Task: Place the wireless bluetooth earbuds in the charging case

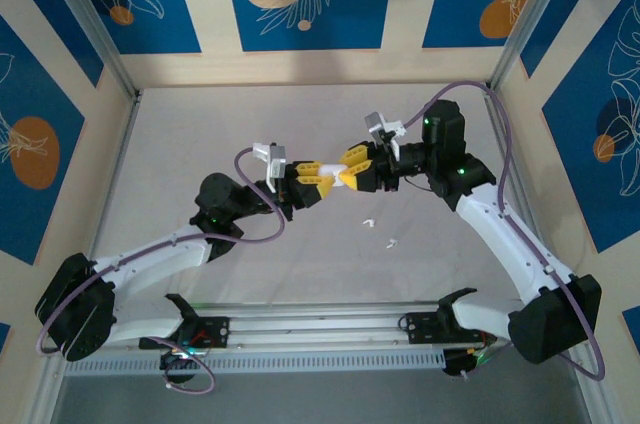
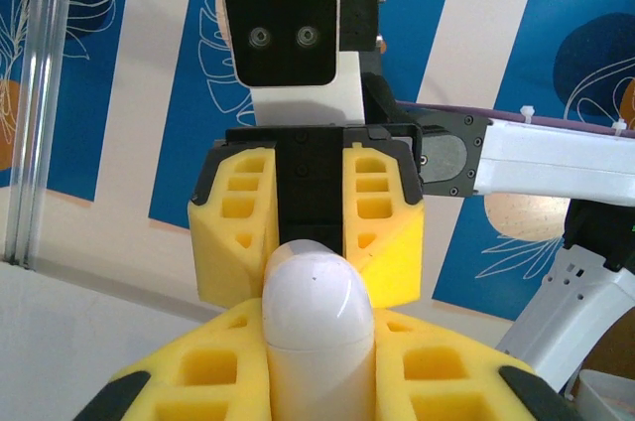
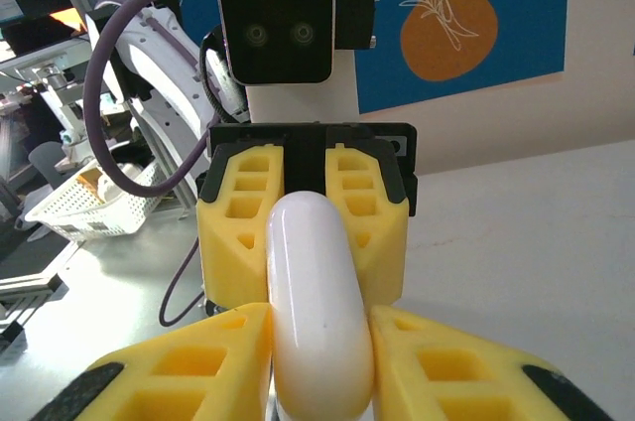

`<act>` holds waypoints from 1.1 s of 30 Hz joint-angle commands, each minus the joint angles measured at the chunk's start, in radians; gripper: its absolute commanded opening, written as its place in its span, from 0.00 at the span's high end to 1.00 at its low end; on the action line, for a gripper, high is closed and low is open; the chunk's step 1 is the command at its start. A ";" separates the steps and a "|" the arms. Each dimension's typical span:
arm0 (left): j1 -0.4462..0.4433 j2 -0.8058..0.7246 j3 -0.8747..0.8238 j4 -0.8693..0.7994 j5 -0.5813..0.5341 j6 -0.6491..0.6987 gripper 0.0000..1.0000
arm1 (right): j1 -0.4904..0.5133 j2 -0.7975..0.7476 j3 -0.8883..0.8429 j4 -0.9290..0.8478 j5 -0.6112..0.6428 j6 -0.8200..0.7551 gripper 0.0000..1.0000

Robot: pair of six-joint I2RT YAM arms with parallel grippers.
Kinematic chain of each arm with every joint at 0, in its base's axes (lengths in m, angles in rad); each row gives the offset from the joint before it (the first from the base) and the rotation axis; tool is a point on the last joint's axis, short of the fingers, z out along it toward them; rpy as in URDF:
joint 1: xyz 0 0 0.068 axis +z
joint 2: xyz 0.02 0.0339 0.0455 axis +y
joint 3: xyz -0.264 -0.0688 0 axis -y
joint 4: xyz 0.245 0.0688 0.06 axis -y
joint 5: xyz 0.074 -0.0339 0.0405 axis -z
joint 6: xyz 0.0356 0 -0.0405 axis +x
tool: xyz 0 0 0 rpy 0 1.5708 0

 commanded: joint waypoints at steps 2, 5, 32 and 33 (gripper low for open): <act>-0.006 0.001 0.028 0.030 0.019 0.009 0.83 | 0.008 0.008 0.035 -0.029 -0.025 0.018 0.79; -0.007 -0.007 0.026 -0.023 0.023 0.045 0.71 | 0.006 0.006 0.042 -0.029 -0.026 0.036 0.82; -0.006 -0.026 0.048 -0.128 -0.005 0.095 0.70 | 0.034 -0.017 0.042 -0.149 0.054 -0.136 0.82; -0.007 -0.026 0.047 -0.129 -0.008 0.095 0.72 | 0.037 -0.020 0.040 -0.159 0.055 -0.154 0.82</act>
